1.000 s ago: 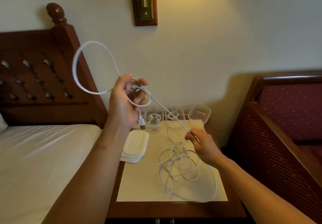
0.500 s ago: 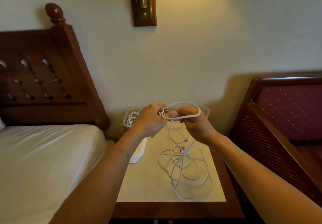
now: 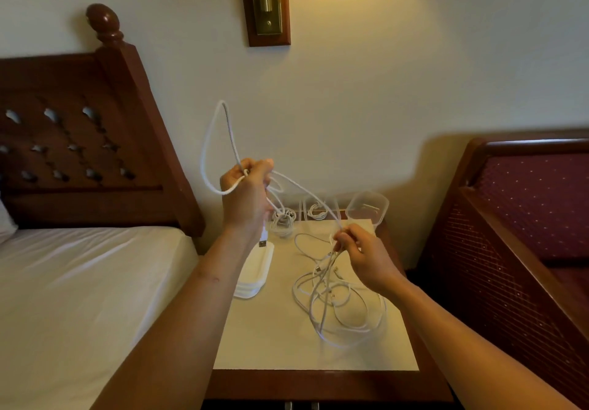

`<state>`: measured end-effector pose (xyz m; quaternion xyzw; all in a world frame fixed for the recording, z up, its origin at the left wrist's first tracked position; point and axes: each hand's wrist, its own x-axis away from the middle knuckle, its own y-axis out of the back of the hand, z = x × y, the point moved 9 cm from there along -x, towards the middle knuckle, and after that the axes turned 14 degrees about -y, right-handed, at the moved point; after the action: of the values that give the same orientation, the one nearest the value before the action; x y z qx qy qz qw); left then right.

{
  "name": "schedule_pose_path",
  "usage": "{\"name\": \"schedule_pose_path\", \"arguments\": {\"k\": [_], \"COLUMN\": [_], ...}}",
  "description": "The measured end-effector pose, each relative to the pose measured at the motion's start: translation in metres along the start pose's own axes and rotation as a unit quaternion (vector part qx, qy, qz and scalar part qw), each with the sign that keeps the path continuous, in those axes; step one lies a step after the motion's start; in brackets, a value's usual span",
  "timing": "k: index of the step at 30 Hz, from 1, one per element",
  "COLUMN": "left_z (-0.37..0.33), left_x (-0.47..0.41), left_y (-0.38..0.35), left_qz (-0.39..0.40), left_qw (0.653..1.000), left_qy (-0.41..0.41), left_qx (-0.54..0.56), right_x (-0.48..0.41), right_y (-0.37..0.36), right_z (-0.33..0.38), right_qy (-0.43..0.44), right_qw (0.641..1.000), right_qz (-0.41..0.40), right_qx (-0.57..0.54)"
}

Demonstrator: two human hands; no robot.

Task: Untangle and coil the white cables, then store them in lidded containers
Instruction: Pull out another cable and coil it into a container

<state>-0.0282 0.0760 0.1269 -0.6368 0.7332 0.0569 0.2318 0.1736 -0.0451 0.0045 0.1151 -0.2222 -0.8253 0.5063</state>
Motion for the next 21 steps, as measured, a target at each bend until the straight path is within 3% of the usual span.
{"name": "schedule_pose_path", "arguments": {"k": [3,5,8,13,21], "left_z": [0.015,0.04,0.066,0.086,0.082], "left_x": [0.001,0.012,0.035,0.053,0.039], "left_y": [0.011,0.007,-0.008,-0.03,-0.042], "left_qz": [0.083,0.161,0.224,0.177,0.141], "left_qw": [0.97,0.947,0.945,0.962,0.965], "left_qy": [-0.094,-0.078,0.006,0.184,0.216], "left_qx": [-0.21,-0.266,-0.236,-0.093,-0.046], "right_x": [-0.003,-0.004,-0.005,-0.006,0.003], "right_y": [0.02,0.026,0.023,0.008,-0.004], "right_z": [0.006,0.013,0.03,0.055,0.064], "right_qy": [-0.003,0.009,0.042,0.085,0.098], "right_qw": [0.995,0.993,0.992,0.994,0.992], "right_qz": [-0.061,-0.077,-0.072,-0.049,0.002], "right_qx": [-0.08,-0.091,-0.09,-0.04,0.083]}}
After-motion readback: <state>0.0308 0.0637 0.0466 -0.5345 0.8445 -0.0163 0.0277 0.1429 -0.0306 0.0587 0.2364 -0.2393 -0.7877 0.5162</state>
